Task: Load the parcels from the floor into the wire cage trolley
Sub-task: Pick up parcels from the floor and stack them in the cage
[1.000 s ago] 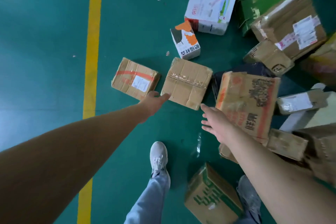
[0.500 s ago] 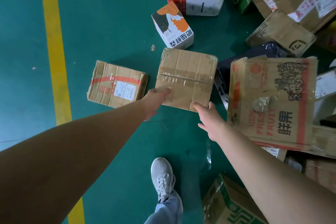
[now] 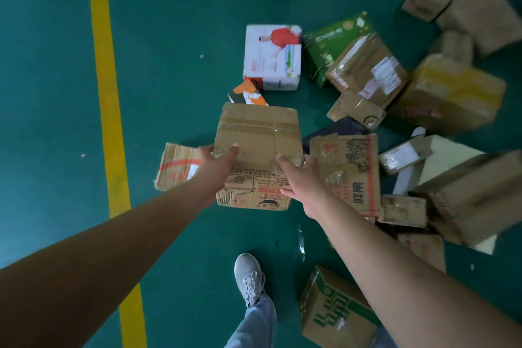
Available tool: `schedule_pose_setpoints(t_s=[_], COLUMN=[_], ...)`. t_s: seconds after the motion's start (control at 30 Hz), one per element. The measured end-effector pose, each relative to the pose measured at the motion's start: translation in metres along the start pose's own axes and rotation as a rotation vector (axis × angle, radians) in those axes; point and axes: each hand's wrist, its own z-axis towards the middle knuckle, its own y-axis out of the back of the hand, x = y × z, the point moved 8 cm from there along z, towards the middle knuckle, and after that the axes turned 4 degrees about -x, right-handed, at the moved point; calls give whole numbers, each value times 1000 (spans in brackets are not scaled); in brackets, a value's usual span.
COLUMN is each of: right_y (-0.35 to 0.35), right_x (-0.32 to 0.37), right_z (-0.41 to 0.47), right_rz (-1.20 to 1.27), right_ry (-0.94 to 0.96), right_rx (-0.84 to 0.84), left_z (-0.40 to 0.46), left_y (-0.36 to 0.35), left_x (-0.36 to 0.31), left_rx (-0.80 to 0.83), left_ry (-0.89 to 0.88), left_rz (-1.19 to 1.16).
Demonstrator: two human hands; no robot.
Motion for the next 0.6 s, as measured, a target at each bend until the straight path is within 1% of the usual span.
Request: schedule_pose_setpoints(t_s=[0.1, 0.17, 0.3, 0.4, 0.53, 0.57, 0.6], right_y=[16, 37, 95, 150, 216, 226, 252], right_x=[46, 77, 108, 103, 75, 67, 51], right_z=[-83, -149, -274, -371, -455, -464, -492], right_rz=[37, 99, 205, 275, 325, 345, 374], right_ry=[61, 112, 166, 197, 192, 189, 199], right_rx=[-14, -50, -213, -335, -442, -459, -500], left_z=[-82, -148, -273, -367, -455, -466, -495], left_y=[23, 35, 35, 14, -32, -41, -61], left_x=[-54, -94, -145, -157, -159, -158, -150], left_rx=[-37, -32, 33, 148, 276, 289, 331], left_ry=[-54, -114, -233, -307, -397, -405, -427], left_rz=[-4, -9, 23, 145, 235, 250, 273])
